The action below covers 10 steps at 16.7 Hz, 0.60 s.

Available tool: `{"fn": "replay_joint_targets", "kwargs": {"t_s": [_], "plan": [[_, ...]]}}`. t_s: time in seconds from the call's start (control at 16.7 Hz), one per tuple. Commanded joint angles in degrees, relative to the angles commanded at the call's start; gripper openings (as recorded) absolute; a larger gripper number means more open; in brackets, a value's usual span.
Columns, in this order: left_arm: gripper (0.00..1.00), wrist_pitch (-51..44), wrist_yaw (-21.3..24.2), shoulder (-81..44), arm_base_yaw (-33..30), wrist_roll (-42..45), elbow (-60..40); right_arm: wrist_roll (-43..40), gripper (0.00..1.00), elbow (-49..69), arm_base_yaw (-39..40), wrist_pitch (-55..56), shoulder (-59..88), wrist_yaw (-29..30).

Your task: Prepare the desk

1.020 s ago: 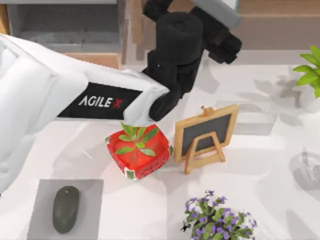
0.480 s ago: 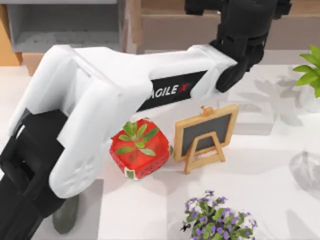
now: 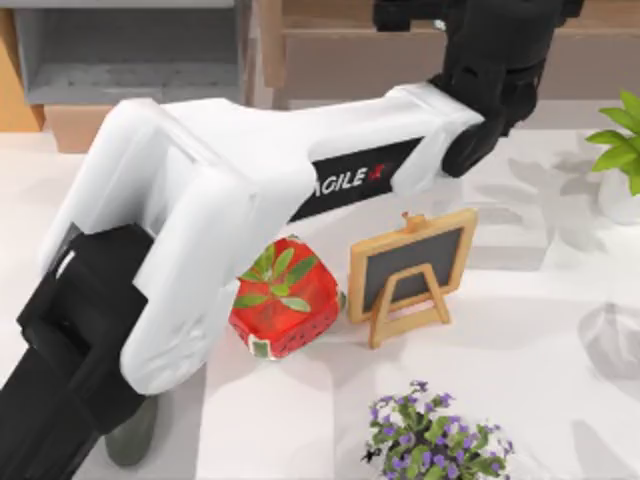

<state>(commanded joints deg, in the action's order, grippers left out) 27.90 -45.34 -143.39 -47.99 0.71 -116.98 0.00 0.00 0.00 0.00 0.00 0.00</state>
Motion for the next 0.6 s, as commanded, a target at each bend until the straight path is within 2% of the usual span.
{"fn": "replay_joint_targets", "kwargs": {"t_s": [0.6], "plan": [[1.00,-3.84,1.47,-4.18,1.44,-0.13,-7.92,0.00,1.00,0.00,0.00,0.00,0.00,0.00]]}}
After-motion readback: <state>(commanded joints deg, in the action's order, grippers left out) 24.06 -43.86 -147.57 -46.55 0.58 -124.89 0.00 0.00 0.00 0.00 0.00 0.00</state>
